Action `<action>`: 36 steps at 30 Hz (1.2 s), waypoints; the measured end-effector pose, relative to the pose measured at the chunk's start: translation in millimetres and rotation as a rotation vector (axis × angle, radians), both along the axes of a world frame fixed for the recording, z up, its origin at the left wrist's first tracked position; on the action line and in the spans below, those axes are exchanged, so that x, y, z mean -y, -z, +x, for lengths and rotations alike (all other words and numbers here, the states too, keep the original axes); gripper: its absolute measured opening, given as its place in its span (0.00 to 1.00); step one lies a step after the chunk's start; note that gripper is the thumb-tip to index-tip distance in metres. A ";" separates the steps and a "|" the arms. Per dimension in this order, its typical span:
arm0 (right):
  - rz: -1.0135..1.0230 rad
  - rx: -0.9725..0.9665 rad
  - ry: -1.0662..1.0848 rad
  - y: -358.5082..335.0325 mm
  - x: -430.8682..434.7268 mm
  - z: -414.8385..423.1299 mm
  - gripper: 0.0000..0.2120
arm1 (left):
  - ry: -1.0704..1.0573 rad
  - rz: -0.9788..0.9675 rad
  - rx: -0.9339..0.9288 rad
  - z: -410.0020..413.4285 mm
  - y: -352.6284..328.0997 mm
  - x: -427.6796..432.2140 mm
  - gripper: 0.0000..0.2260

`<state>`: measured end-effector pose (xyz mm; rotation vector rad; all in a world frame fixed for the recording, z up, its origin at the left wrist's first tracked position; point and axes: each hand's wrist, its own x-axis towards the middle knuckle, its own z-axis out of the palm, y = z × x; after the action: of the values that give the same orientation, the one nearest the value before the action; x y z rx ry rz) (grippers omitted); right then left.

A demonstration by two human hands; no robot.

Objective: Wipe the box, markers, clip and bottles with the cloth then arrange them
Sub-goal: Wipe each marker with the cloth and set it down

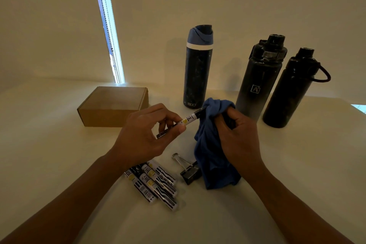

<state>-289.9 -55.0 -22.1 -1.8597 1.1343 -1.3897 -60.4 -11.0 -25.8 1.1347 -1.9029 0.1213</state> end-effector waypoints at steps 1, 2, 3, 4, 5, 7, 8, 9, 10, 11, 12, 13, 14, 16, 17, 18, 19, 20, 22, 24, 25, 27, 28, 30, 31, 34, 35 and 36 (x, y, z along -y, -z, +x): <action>0.002 -0.004 -0.004 1.0 0.6 0.7 0.08 | 0.001 -0.007 0.002 -0.3 0.1 -0.2 0.07; 0.001 -0.015 -0.008 2.5 1.0 1.4 0.07 | 0.001 -0.010 0.001 0.0 0.5 -0.1 0.07; -0.002 -0.027 -0.008 3.5 0.6 2.5 0.06 | 0.000 -0.012 0.000 0.9 1.0 0.1 0.07; -0.003 -0.032 -0.001 4.4 -0.1 3.2 0.04 | -0.001 -0.013 0.001 1.7 1.6 0.4 0.07; -0.003 -0.027 0.010 4.7 -0.9 3.6 0.02 | 0.000 -0.015 0.004 2.5 2.1 1.0 0.08; -0.008 -0.006 0.043 4.6 -2.1 3.5 0.03 | 0.007 -0.024 0.017 3.0 2.8 2.7 0.08; -0.015 0.004 0.059 5.1 -1.6 3.4 0.04 | 0.011 -0.026 0.020 2.9 3.0 3.2 0.08; -0.019 0.015 0.070 5.3 -0.3 3.4 0.05 | 0.015 -0.028 0.019 2.5 3.1 3.4 0.08; -0.024 0.023 0.077 5.6 1.5 3.3 0.05 | 0.019 -0.029 0.015 2.1 3.0 3.6 0.08; -0.024 0.034 0.081 6.0 4.1 3.7 0.05 | 0.020 -0.031 0.013 1.9 2.9 3.4 0.09; -0.015 0.043 0.083 7.2 6.6 3.7 0.05 | 0.018 -0.032 0.014 2.0 2.8 3.2 0.09; 0.005 0.057 0.083 7.6 8.0 4.2 0.05 | 0.015 -0.033 0.017 2.4 2.8 2.9 0.09; 0.029 0.070 0.081 8.5 9.0 4.4 0.05 | 0.013 -0.035 0.021 3.1 2.8 2.6 0.09; 0.062 0.067 0.080 11.6 10.5 4.2 0.07 | 0.008 -0.039 0.030 4.8 3.5 2.9 0.10; 0.076 0.052 0.088 12.9 11.0 3.9 0.09 | 0.005 -0.040 0.037 5.2 4.0 3.4 0.10; 0.093 0.045 0.099 13.3 11.1 3.7 0.09 | 0.001 -0.041 0.046 5.3 4.7 4.0 0.10; 0.099 0.048 0.109 12.5 10.7 3.7 0.08 | -0.003 -0.045 0.055 4.9 5.3 4.7 0.11; 0.085 0.057 0.115 11.4 10.0 3.5 0.06 | -0.005 -0.050 0.062 4.6 5.9 5.3 0.11; 0.053 0.087 0.109 8.1 8.0 2.2 0.04 | -0.004 -0.058 0.059 3.9 6.1 5.8 0.11; 0.040 0.100 0.094 6.7 6.6 1.5 0.05 | -0.003 -0.064 0.048 3.6 5.6 5.7 0.10; 0.052 0.101 0.088 7.4 6.9 1.7 0.05 | -0.006 -0.065 0.048 3.6 5.4 5.8 0.10; 0.124 0.095 0.056 12.7 11.4 2.7 0.06 | -0.019 -0.061 0.056 4.4 5.9 6.1 0.11; 0.189 0.091 0.026 14.8 13.0 4.1 0.09 | -0.025 -0.059 0.062 5.0 6.5 6.4 0.11; 0.219 0.091 0.004 14.8 13.2 6.0 0.10 | -0.031 -0.057 0.071 5.8 7.0 6.5 0.11; 0.164 0.102 0.025 13.1 12.9 5.6 0.07 | -0.034 -0.058 0.072 5.6 6.5 6.2 0.11; 0.121 0.154 0.039 8.7 11.6 3.6 0.04 | -0.039 -0.071 0.061 3.8 3.4 4.7 0.11; 0.137 0.156 0.030 9.3 12.4 3.7 0.05 | -0.044 -0.075 0.063 3.5 2.6 4.3 0.11; 0.157 0.154 0.022 10.6 12.6 4.0 0.04 | -0.049 -0.076 0.067 3.2 2.1 4.1 0.11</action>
<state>-285.9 -67.6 -32.7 -1.6072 1.1533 -1.3879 -57.2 -15.1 -28.0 1.1391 -1.9137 0.2596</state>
